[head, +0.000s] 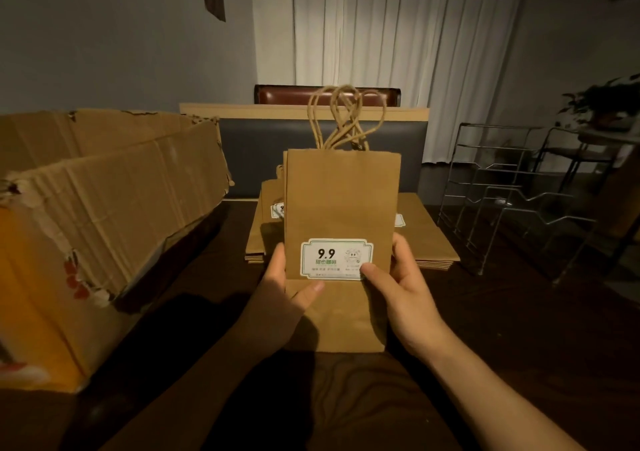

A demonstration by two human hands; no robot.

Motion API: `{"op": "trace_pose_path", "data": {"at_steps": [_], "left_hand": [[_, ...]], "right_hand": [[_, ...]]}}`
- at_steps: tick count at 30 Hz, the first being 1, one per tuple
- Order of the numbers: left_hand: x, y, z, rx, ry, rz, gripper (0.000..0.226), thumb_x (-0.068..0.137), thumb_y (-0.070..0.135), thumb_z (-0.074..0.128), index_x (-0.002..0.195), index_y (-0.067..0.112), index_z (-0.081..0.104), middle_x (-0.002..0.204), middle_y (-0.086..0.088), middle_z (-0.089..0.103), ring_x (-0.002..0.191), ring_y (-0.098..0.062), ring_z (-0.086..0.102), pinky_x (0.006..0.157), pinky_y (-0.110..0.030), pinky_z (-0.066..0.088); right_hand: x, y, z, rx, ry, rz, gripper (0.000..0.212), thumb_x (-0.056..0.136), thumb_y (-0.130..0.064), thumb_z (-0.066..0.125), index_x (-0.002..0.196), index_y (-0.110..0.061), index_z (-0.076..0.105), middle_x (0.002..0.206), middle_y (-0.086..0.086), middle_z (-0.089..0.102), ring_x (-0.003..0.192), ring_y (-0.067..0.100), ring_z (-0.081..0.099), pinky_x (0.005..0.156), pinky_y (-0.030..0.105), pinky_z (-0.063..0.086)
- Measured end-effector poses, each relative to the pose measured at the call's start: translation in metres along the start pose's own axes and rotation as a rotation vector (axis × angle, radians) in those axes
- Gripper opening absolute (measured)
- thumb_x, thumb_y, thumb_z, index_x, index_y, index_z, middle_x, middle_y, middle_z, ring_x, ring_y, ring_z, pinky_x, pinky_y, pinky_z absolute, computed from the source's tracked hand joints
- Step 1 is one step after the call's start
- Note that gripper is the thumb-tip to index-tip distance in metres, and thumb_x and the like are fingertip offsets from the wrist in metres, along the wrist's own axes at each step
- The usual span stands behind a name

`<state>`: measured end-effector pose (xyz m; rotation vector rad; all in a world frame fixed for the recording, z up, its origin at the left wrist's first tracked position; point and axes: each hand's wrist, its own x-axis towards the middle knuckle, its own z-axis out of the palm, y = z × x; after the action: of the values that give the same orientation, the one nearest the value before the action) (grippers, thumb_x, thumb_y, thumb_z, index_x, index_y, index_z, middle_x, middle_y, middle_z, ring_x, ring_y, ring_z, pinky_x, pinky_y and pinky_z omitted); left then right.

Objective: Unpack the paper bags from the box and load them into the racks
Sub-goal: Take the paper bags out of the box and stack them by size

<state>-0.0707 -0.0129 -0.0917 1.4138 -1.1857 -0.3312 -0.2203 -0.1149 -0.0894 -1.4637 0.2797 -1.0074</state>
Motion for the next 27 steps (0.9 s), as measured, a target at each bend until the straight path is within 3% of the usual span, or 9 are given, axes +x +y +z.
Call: {"op": "trace_pose_path", "data": {"at_steps": [4, 8, 11, 14, 16, 19, 23, 25, 27], "left_hand": [[-0.002, -0.004, -0.001, -0.017, 0.041, -0.011, 0.055, 0.089, 0.001, 0.067, 0.13, 0.031, 0.046, 0.12, 0.028, 0.059, 0.113, 0.019, 0.053, 0.092, 0.0, 0.038], [0.004, -0.017, -0.005, -0.021, -0.089, -0.137, 0.058, 0.092, 0.009, 0.066, 0.14, 0.031, 0.041, 0.128, 0.022, 0.059, 0.117, 0.013, 0.054, 0.106, -0.017, 0.04], [0.004, -0.021, -0.002, -0.009, -0.094, -0.179, 0.05, 0.091, 0.006, 0.066, 0.125, 0.037, 0.048, 0.12, 0.018, 0.065, 0.11, 0.01, 0.06, 0.101, -0.02, 0.047], [0.01, -0.022, -0.006, -0.177, -0.085, -0.225, 0.055, 0.092, 0.007, 0.065, 0.138, 0.029, 0.048, 0.129, 0.008, 0.066, 0.118, -0.009, 0.063, 0.099, -0.031, 0.05], [0.028, -0.019, -0.017, -0.212, 0.019, -0.263, 0.054, 0.094, 0.016, 0.064, 0.145, 0.022, 0.045, 0.136, 0.002, 0.061, 0.119, -0.01, 0.061, 0.098, -0.026, 0.048], [0.062, -0.011, -0.038, -0.016, 0.22, -0.334, 0.048, 0.101, 0.025, 0.053, 0.147, 0.019, 0.044, 0.137, 0.006, 0.054, 0.118, -0.004, 0.051, 0.092, -0.013, 0.037], [0.106, -0.027, -0.056, 0.133, 0.249, -0.491, 0.057, 0.101, 0.033, 0.049, 0.154, 0.018, 0.033, 0.154, -0.001, 0.042, 0.139, -0.02, 0.04, 0.111, -0.034, 0.03], [0.118, -0.031, -0.059, 0.16, 0.231, -0.544, 0.066, 0.099, 0.036, 0.051, 0.156, 0.014, 0.027, 0.157, -0.004, 0.037, 0.144, -0.025, 0.035, 0.115, -0.038, 0.028], [0.132, -0.038, -0.062, 0.158, 0.204, -0.61, 0.069, 0.096, 0.038, 0.055, 0.154, 0.01, 0.03, 0.155, -0.008, 0.041, 0.14, -0.028, 0.04, 0.112, -0.038, 0.031]], "right_hand": [[-0.004, 0.001, -0.001, -0.056, -0.026, -0.018, 0.049, 0.083, 0.003, 0.054, 0.125, -0.022, 0.051, 0.117, -0.002, 0.069, 0.115, 0.018, 0.064, 0.088, 0.029, 0.055], [0.0, 0.008, -0.002, -0.134, -0.055, 0.077, 0.053, 0.093, 0.014, 0.047, 0.127, -0.026, 0.051, 0.119, -0.006, 0.07, 0.115, 0.011, 0.064, 0.092, 0.027, 0.052], [0.001, 0.01, -0.001, -0.161, 0.022, 0.132, 0.057, 0.089, 0.01, 0.055, 0.131, -0.029, 0.051, 0.119, -0.004, 0.07, 0.115, 0.015, 0.064, 0.096, 0.036, 0.052], [0.018, -0.001, 0.0, -0.158, 0.087, 0.17, 0.063, 0.086, 0.007, 0.06, 0.134, -0.032, 0.053, 0.119, -0.005, 0.07, 0.114, 0.018, 0.066, 0.094, 0.043, 0.054], [0.051, -0.015, 0.003, -0.165, 0.098, 0.209, 0.059, 0.087, 0.01, 0.056, 0.13, -0.031, 0.057, 0.113, -0.005, 0.073, 0.108, 0.018, 0.069, 0.092, 0.043, 0.056], [0.108, -0.026, 0.015, -0.252, 0.106, 0.275, 0.043, 0.087, 0.006, 0.051, 0.116, -0.023, 0.064, 0.102, -0.001, 0.076, 0.099, 0.02, 0.071, 0.085, 0.036, 0.055], [0.179, 0.004, 0.034, -0.417, 0.146, 0.408, 0.018, 0.092, -0.007, 0.052, 0.109, -0.009, 0.06, 0.104, 0.008, 0.071, 0.09, 0.024, 0.068, 0.065, 0.032, 0.052], [0.201, 0.029, 0.04, -0.518, 0.163, 0.469, 0.01, 0.09, -0.012, 0.055, 0.099, -0.008, 0.059, 0.102, 0.013, 0.068, 0.094, 0.031, 0.067, 0.071, 0.037, 0.054], [0.214, 0.053, 0.04, -0.726, 0.14, 0.512, 0.019, 0.086, -0.025, 0.058, 0.098, -0.011, 0.064, 0.108, 0.011, 0.068, 0.101, 0.032, 0.065, 0.088, 0.043, 0.056]]}}
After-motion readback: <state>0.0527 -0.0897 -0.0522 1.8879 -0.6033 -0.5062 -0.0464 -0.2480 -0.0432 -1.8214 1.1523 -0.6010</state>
